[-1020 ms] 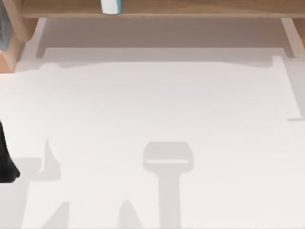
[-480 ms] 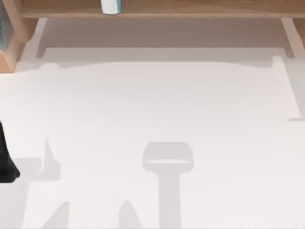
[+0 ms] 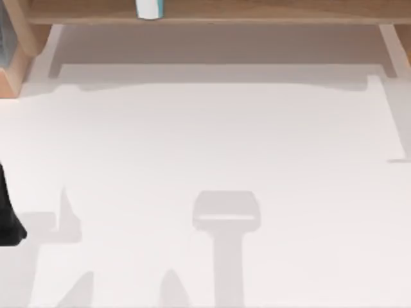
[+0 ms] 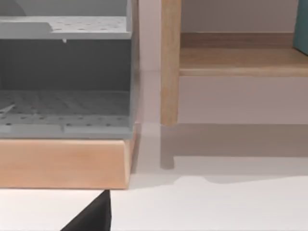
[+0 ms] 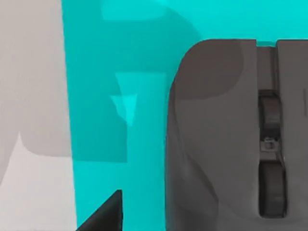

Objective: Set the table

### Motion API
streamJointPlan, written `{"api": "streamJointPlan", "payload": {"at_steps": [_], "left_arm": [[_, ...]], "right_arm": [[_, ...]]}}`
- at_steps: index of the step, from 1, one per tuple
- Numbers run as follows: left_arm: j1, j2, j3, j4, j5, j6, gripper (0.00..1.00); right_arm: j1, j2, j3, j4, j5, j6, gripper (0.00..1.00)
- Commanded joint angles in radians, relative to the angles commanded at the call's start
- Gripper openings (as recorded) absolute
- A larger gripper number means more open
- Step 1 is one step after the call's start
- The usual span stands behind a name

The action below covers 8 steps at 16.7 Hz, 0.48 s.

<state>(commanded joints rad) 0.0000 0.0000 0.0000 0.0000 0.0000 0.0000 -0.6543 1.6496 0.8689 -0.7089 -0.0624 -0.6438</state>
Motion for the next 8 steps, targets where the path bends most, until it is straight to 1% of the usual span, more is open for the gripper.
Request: {"api": "streamJointPlan", "payload": {"at_steps": [6, 8], "left_arm": [[0.000, 0.000, 0.000, 0.000, 0.000, 0.000, 1.00], [0.000, 0.000, 0.000, 0.000, 0.000, 0.000, 1.00]], "right_arm": [[0.000, -0.001, 0.000, 0.000, 0.000, 0.000, 1.00], [-0.004, -0.009, 0.007, 0.027, -0.005, -0.010, 1.00]]}}
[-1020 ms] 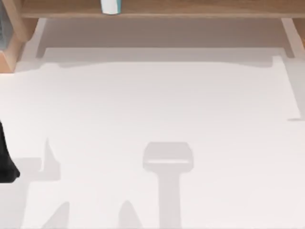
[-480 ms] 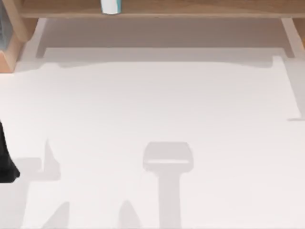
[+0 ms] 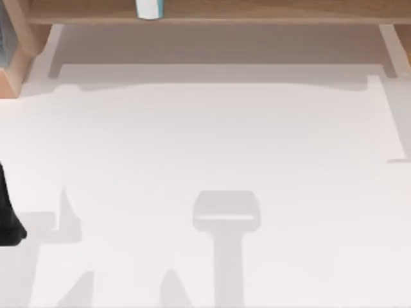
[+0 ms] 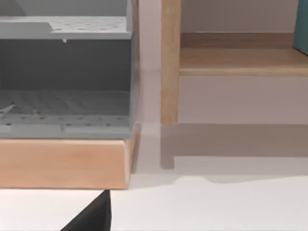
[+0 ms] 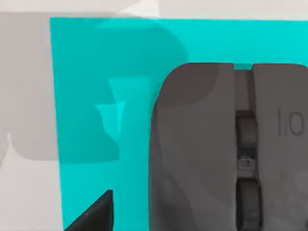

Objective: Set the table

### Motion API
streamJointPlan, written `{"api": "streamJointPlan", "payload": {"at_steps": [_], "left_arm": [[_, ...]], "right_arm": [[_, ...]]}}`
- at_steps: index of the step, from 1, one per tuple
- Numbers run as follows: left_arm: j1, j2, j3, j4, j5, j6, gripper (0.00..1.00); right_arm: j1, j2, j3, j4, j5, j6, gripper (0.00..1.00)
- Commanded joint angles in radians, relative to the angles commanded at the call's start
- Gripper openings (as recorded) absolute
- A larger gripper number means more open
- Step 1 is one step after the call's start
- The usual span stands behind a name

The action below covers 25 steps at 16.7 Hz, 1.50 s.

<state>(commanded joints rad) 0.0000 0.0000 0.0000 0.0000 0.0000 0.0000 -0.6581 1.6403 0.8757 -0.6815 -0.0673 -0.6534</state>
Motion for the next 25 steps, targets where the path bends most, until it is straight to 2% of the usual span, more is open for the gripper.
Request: {"api": "streamJointPlan", "payload": {"at_steps": [3, 7, 17, 25], "left_arm": [[0.000, 0.000, 0.000, 0.000, 0.000, 0.000, 1.00], [0.000, 0.000, 0.000, 0.000, 0.000, 0.000, 1.00], [0.000, 0.000, 0.000, 0.000, 0.000, 0.000, 1.00], [0.000, 0.000, 0.000, 0.000, 0.000, 0.000, 1.00]], "right_arm": [[-0.017, -0.009, 0.002, 0.110, -0.022, -0.040, 1.00], [-0.053, 0.000, -0.022, 0.360, -0.076, -0.133, 1.00], [-0.147, 0.112, -0.175, 1.255, -0.297, -0.473, 1.00], [-0.140, 0.271, -0.335, 1.927, -0.508, -0.742, 1.00]]}}
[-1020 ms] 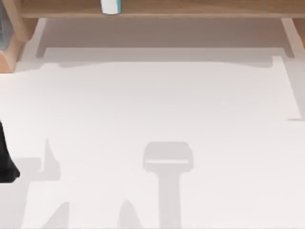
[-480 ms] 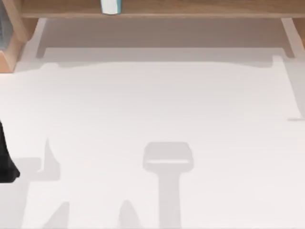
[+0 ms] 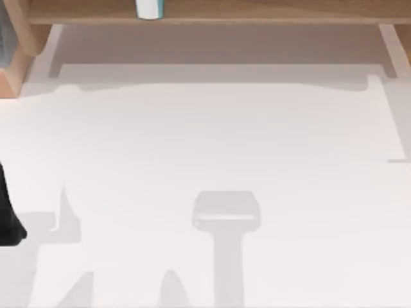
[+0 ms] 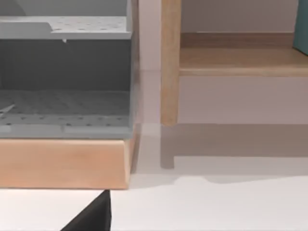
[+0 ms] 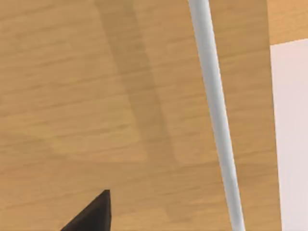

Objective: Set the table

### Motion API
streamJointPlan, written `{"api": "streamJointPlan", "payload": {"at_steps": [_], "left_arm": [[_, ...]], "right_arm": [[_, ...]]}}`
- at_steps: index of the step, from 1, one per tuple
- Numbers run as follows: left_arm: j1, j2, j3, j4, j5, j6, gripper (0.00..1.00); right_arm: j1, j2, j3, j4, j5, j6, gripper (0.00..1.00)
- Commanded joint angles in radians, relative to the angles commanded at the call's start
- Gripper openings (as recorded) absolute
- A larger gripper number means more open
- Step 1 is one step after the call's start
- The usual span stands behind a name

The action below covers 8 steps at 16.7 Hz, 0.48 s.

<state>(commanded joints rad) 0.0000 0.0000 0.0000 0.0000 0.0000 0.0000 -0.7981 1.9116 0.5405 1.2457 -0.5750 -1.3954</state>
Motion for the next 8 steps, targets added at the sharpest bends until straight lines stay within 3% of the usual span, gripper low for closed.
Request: {"api": "streamJointPlan", "payload": {"at_steps": [8], "left_arm": [[0.000, 0.000, 0.000, 0.000, 0.000, 0.000, 1.00]], "right_arm": [[0.048, 0.119, -0.102, 0.355, -0.134, -0.151, 1.00]]}}
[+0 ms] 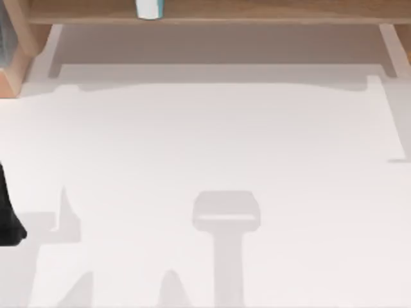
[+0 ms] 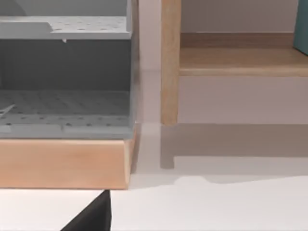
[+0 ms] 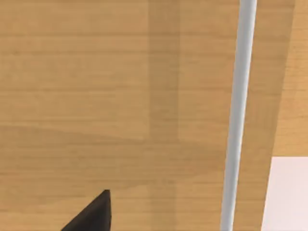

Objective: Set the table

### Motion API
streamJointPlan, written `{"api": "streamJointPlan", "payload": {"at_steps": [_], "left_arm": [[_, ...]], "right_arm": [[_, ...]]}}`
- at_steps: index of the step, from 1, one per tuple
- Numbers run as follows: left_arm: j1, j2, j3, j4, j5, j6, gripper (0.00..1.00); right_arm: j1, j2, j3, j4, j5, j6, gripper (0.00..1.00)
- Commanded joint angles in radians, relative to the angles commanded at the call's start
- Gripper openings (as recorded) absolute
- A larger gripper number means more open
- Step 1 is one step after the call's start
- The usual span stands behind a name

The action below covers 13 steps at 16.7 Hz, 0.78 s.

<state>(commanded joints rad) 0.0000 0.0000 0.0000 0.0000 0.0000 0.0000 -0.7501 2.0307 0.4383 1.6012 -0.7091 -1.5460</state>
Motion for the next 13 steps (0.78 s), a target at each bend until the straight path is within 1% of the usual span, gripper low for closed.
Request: {"api": "streamJointPlan", "payload": {"at_steps": [7, 13], "left_arm": [[0.000, 0.000, 0.000, 0.000, 0.000, 0.000, 1.00], [0.000, 0.000, 0.000, 0.000, 0.000, 0.000, 1.00]], "right_arm": [[0.001, 0.003, 0.002, 0.008, -0.003, -0.005, 1.00], [0.061, 0.030, 0.075, -0.042, 0.054, -0.007, 1.00]]}}
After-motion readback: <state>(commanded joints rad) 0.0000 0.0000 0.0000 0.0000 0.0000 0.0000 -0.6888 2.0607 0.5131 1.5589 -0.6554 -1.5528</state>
